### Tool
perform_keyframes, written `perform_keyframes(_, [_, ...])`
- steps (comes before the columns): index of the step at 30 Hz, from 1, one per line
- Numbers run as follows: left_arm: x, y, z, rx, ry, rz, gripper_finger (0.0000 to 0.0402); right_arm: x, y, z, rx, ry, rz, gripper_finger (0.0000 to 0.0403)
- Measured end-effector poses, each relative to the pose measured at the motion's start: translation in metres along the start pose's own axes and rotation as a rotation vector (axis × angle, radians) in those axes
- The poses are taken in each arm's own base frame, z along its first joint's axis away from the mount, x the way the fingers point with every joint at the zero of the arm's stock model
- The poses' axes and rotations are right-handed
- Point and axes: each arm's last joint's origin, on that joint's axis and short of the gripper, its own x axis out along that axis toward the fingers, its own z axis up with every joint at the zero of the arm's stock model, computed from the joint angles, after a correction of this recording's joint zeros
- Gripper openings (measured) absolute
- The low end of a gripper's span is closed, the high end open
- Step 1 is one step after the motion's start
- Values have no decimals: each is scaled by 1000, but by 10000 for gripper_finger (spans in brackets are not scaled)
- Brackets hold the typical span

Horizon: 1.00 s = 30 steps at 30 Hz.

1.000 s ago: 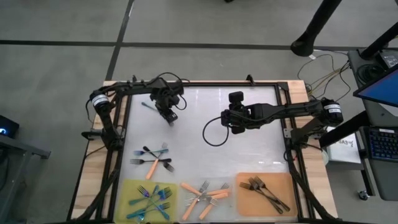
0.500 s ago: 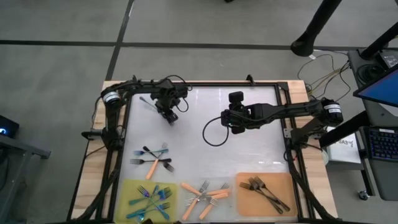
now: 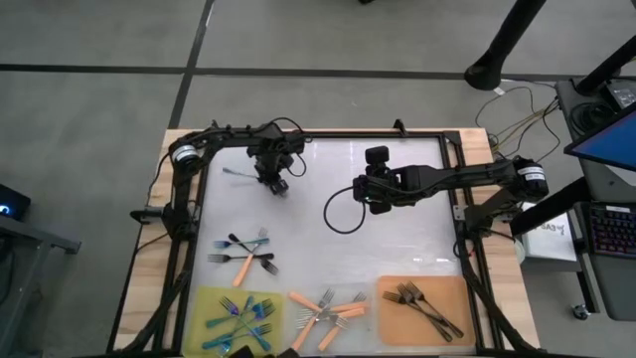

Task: Sort silverware by color (type)
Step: Put the blue fork into the yellow bin

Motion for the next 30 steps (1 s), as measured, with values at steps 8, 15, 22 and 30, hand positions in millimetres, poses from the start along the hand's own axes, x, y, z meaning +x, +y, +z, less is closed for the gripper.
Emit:
perform_keyframes(8, [0,0,0,-3,1,0,7,0,0,0,2,-2,-1,82])
perform_keyframes(15, [-3,-9,0,18,-8,-70,0,0,0,1,7,-8,-4,82])
perform_keyframes(22, [-8,-21,1,29,-20,-112,0,0,-1,2,12,-13,-6,82])
perform_keyframes(30, [-21,-40,5,75,-65,-149,0,0,-1,2,11,-13,-6,82])
